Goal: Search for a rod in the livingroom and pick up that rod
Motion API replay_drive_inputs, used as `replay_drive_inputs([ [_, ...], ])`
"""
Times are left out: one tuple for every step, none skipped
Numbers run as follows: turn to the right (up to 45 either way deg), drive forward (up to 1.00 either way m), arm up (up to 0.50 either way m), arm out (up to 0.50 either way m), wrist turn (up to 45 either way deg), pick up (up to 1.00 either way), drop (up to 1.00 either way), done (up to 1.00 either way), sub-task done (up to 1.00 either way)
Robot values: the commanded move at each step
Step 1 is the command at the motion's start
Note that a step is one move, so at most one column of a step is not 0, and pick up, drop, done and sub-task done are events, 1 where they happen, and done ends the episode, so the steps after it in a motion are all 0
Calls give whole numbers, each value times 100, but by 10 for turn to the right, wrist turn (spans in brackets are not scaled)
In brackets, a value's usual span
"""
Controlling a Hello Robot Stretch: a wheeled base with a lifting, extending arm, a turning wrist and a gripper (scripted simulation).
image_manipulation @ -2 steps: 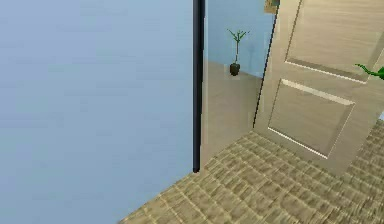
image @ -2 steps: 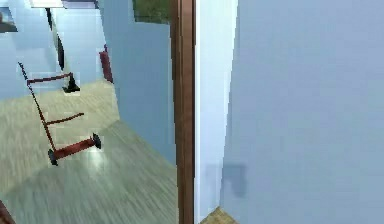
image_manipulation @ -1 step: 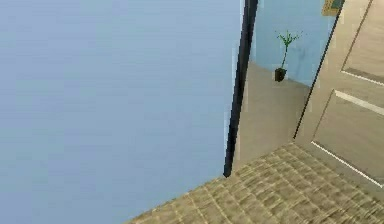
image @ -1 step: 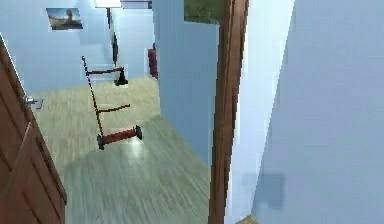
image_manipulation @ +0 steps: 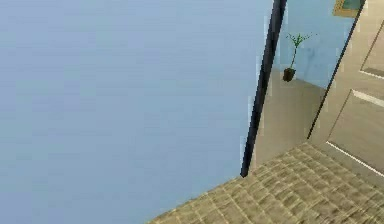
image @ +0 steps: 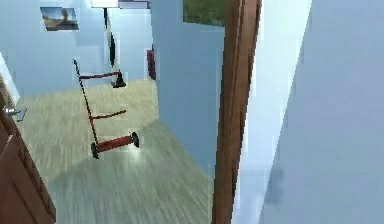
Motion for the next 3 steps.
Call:
replay_drive_inputs([
  [-330,0,0,0,0,0,0,0,0],
  [0,100,0,0,0,0,0,0,0],
  [0,55,0,0,0,0,0,0,0],
])
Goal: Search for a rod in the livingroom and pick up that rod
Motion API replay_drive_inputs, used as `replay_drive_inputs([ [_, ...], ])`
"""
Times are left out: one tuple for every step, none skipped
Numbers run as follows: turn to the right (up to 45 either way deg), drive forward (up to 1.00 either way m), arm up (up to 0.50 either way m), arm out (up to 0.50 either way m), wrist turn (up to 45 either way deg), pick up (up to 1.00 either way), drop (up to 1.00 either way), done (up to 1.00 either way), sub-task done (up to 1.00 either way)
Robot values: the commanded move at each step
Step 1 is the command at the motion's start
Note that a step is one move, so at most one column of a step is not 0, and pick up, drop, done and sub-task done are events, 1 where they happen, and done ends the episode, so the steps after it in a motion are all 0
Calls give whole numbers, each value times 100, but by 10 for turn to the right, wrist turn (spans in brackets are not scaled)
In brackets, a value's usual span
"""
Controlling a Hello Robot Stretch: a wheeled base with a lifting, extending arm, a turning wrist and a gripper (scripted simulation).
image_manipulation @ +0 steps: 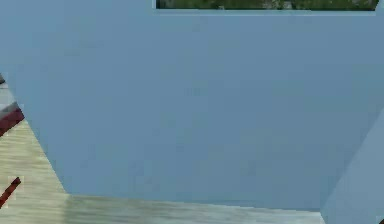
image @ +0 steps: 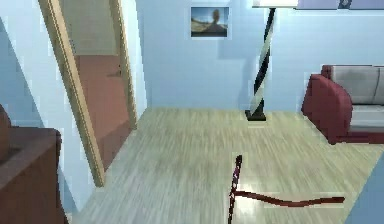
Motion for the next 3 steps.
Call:
replay_drive_inputs([
  [-150,0,0,0,0,0,0,0,0],
  [0,45,0,0,0,0,0,0,0],
  [0,100,0,0,0,0,0,0,0],
])
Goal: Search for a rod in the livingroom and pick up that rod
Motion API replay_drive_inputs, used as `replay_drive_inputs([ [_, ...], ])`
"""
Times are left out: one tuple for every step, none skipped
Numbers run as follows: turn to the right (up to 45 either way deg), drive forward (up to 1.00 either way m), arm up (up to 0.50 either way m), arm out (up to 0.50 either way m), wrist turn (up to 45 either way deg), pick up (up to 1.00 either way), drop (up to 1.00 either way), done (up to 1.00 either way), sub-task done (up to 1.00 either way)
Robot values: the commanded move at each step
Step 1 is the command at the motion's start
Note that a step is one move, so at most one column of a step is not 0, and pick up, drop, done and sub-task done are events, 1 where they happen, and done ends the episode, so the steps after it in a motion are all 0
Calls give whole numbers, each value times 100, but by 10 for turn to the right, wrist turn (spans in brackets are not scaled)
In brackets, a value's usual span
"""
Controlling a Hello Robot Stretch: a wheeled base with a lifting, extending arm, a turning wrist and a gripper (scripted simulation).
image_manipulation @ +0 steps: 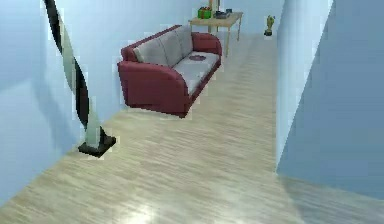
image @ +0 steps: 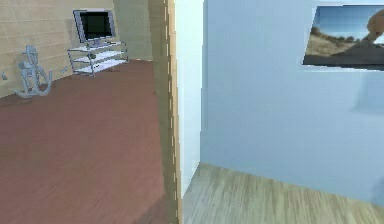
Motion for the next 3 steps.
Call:
replay_drive_inputs([
  [0,15,0,0,0,0,0,0,0],
  [-60,0,0,0,0,0,0,0,0],
  [0,45,0,0,0,0,0,0,0],
])
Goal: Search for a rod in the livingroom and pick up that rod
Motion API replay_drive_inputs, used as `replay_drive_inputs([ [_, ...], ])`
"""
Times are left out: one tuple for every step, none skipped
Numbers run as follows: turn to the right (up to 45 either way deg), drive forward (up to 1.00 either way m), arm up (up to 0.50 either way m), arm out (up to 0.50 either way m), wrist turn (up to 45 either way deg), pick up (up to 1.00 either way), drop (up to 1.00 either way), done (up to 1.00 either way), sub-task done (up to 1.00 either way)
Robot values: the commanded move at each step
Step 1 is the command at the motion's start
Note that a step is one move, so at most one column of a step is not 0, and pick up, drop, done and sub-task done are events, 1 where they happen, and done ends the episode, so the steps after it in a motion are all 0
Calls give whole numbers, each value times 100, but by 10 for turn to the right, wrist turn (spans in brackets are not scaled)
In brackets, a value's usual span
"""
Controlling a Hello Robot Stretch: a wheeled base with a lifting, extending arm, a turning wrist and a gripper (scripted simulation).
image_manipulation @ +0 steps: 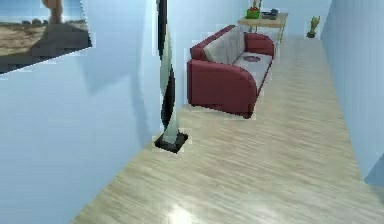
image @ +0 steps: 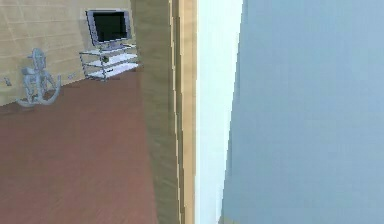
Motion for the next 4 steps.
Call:
replay_drive_inputs([
  [-450,0,0,0,0,0,0,0,0],
  [-150,0,0,0,0,0,0,0,0],
  [0,45,0,0,0,0,0,0,0],
  [450,0,0,0,0,0,0,0,0],
])
